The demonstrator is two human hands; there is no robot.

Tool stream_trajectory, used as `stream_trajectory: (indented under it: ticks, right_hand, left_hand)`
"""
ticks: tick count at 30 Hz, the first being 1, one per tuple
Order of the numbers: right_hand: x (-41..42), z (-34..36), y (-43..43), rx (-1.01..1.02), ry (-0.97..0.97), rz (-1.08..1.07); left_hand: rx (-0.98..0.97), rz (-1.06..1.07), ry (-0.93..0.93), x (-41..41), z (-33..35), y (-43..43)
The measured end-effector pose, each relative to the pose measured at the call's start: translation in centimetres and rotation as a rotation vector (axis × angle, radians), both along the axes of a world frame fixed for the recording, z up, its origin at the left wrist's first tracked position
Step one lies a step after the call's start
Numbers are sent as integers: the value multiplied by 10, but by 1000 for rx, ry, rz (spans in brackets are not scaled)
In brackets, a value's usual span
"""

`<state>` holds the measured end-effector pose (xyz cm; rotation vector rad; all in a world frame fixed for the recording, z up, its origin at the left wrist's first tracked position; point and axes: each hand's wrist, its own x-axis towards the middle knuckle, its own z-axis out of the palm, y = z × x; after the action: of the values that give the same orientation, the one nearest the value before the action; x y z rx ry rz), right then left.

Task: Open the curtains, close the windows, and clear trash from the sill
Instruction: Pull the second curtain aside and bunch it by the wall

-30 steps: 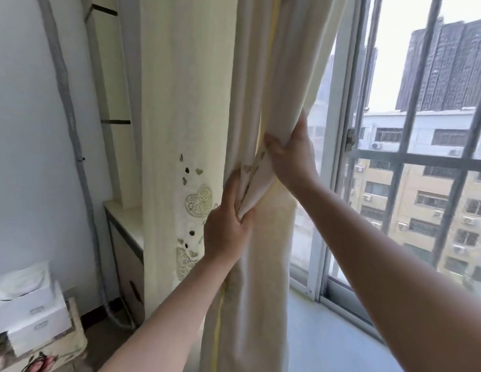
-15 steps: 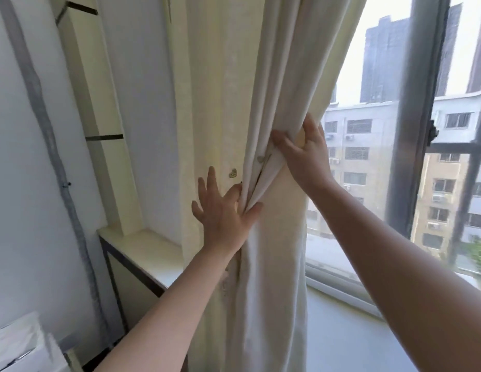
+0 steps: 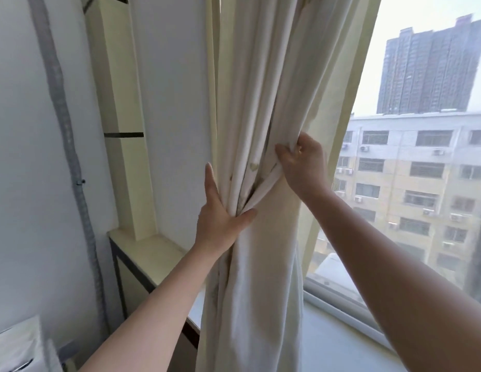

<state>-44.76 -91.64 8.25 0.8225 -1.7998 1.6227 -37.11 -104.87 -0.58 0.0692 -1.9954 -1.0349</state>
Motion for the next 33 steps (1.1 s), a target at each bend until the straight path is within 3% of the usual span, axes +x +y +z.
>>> stream_trajectory:
  ticks: [14,17,20,24,28,33]
  right_hand:
    - [-18,-7,-115,3,32,-124]
    - [-21,-11,-141,39,27,-303]
    - [-24,-12,-164,5,-117,-458]
    - [-32,-12,-191,-69,-350,-368]
    - [-40,-20,-222,-192,-439,-40]
    - [-44,-27,-262,-194,-278,77]
  left_hand:
    - [-165,32,102,-38,-3,-110]
    - [-215,11,121,-40,0,-145]
    - [-239,-26,111,-41,2,-178]
    - [-260,-74,92,-38,3,-211]
    - [-231,-96,81,-40,4,-245]
    - [-183,-132,22,-46,5,-280]
